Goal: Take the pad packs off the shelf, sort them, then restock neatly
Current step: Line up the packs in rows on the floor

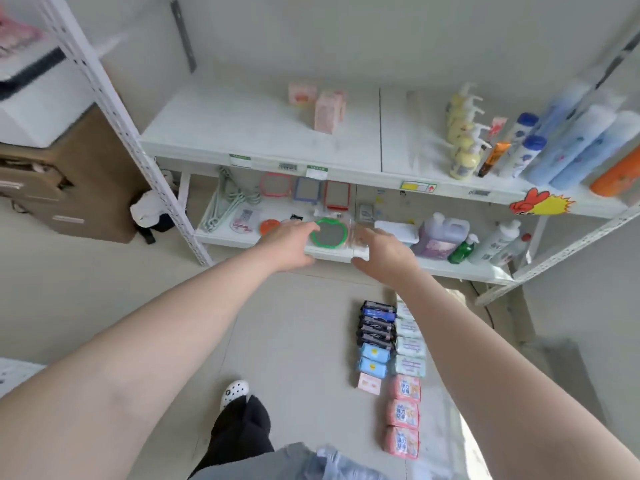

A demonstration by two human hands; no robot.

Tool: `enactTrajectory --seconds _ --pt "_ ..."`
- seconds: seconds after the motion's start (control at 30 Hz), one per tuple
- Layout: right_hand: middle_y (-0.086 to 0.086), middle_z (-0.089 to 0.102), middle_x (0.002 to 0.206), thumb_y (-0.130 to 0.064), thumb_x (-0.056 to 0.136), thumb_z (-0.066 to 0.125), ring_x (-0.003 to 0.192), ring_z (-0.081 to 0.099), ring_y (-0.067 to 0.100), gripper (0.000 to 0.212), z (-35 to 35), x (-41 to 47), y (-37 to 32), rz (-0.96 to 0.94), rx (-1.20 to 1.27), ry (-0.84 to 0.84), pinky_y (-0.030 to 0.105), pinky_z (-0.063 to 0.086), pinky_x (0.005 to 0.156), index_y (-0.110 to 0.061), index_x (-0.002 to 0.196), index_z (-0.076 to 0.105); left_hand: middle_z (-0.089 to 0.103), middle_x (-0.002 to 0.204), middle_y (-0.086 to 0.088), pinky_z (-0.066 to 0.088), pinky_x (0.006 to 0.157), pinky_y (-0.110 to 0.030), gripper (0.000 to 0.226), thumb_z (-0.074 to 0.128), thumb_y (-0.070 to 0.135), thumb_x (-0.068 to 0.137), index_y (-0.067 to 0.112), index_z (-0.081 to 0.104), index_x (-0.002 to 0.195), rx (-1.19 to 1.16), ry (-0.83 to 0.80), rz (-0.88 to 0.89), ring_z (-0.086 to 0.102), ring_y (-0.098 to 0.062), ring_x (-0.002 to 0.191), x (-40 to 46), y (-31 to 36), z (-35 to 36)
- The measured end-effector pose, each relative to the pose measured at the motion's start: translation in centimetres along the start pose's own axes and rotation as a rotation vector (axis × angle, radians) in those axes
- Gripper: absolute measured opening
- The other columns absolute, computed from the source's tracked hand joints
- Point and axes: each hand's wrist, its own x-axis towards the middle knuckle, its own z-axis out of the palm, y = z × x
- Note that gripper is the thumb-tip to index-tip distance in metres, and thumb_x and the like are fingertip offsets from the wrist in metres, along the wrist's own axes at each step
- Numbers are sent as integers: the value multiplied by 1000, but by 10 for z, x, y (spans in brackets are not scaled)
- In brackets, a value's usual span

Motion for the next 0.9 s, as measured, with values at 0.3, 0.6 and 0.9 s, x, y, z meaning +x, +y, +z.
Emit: enactTrajectory --seconds 0.3,0.6,0.9 --pt "6 49 136 -36 90 58 127 45 27 59 -22 136 -120 14 -116 -38 37 42 97 -25 144 38 49 139 -5 39 97 -31 61 66 26 82 20 43 138 94 63 -7 43 -26 128 61 -137 -89" --pt "6 50 131 -39 89 60 125 46 26 59 -59 235 -136 122 -126 18 36 41 95 -24 142 39 48 138 -5 39 99 -35 62 62 28 84 20 38 141 92 41 40 40 -26 129 157 -191 -149" --pt "10 49 132 -42 88 61 122 48 30 62 -100 367 -84 302 4 107 40 43 93 -19 142 38 46 137 -7 38 99 -34 61 60 26 85 20 37 142 60 22 19 39 -26 130 288 -200 -163"
